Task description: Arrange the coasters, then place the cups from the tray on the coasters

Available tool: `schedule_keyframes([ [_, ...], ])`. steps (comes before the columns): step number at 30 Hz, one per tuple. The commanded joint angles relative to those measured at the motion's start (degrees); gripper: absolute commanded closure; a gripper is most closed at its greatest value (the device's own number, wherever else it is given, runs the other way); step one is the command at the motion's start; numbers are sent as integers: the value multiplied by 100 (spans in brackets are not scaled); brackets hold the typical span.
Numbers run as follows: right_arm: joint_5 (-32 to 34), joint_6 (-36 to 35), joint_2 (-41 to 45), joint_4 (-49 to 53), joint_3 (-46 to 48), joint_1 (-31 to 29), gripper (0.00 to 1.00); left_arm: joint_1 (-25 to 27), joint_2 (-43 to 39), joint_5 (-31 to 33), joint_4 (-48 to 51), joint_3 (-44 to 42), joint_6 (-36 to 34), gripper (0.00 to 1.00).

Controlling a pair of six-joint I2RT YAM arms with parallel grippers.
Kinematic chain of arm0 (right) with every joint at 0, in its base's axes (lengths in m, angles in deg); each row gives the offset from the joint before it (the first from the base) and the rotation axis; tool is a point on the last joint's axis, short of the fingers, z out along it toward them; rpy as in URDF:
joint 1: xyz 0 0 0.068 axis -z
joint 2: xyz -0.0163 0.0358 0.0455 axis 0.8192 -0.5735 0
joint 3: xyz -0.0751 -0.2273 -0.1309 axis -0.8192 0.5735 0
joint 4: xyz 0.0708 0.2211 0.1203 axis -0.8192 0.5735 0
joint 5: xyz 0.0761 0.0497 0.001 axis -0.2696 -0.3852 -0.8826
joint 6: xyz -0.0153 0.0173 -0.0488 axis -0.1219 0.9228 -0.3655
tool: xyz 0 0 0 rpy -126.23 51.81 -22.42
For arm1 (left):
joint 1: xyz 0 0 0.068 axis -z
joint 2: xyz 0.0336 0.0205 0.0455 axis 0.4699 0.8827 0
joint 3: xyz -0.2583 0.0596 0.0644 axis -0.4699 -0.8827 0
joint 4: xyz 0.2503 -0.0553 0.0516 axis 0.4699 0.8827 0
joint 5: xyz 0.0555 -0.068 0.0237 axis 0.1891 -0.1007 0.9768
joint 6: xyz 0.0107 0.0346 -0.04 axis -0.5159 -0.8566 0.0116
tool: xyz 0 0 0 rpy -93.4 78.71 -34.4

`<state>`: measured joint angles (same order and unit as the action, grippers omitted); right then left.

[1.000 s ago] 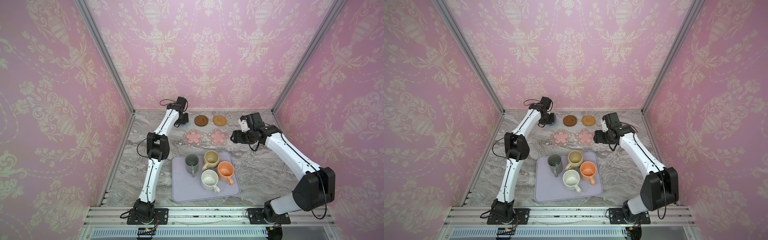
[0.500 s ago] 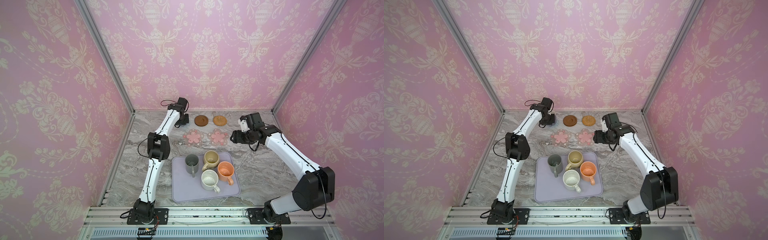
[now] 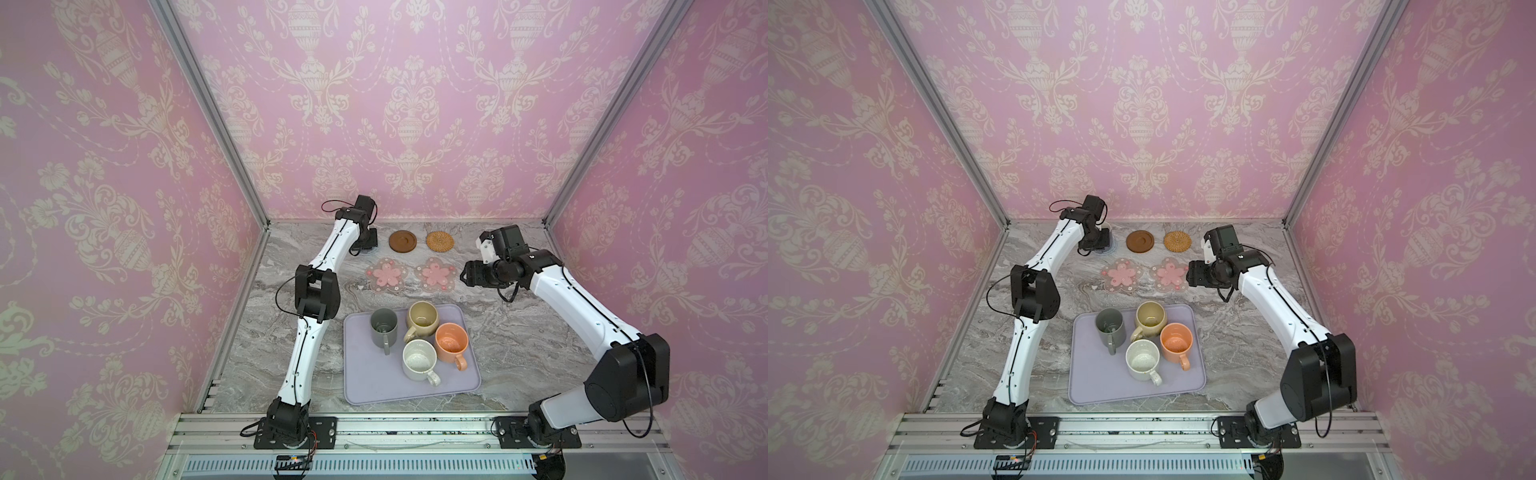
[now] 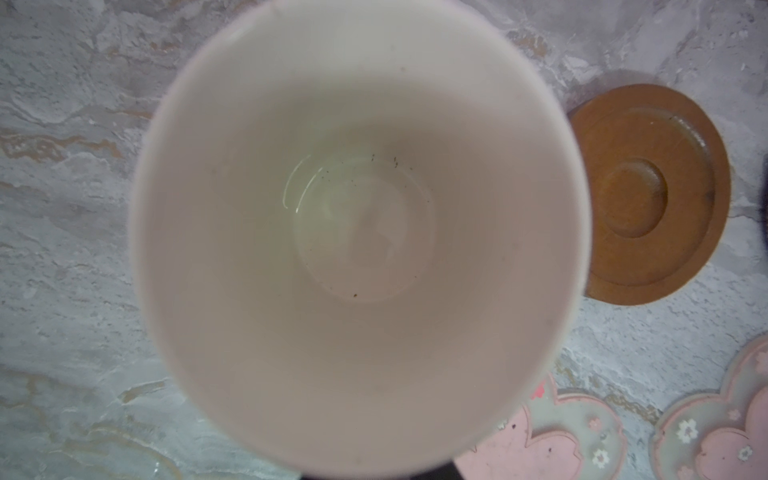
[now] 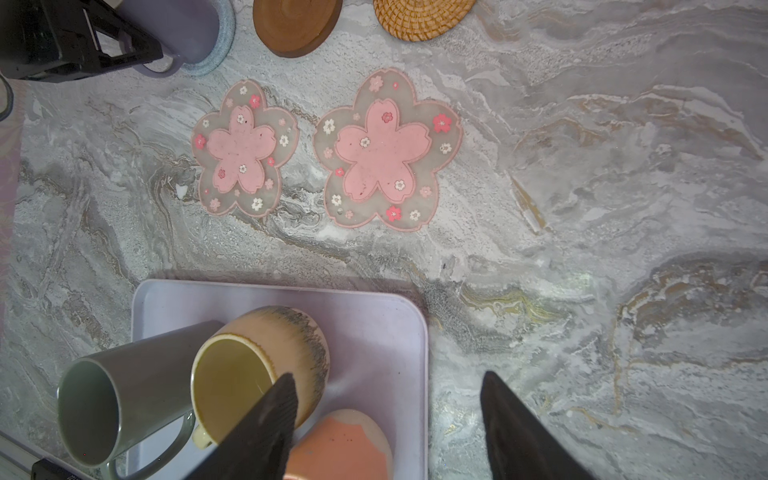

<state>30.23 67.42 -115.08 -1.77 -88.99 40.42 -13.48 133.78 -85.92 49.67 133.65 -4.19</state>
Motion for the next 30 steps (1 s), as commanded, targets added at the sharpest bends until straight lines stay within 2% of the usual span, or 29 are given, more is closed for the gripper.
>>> schedule_keyframes([
  [1, -64, -1, 82, -21, 99, 44, 28, 57, -40, 184, 108, 245, 138, 74],
  [5, -122, 29, 74, -26, 61, 44, 28, 71, -85, 175, 101, 245, 128, 69],
  [22, -181, 144, 319, -65, 263, 44, 29, 80, -278, 267, 410, 221, 60, 61],
  [30, -215, 205, 509, -84, 455, 41, 29, 167, -733, 388, 435, -70, -52, 59],
])
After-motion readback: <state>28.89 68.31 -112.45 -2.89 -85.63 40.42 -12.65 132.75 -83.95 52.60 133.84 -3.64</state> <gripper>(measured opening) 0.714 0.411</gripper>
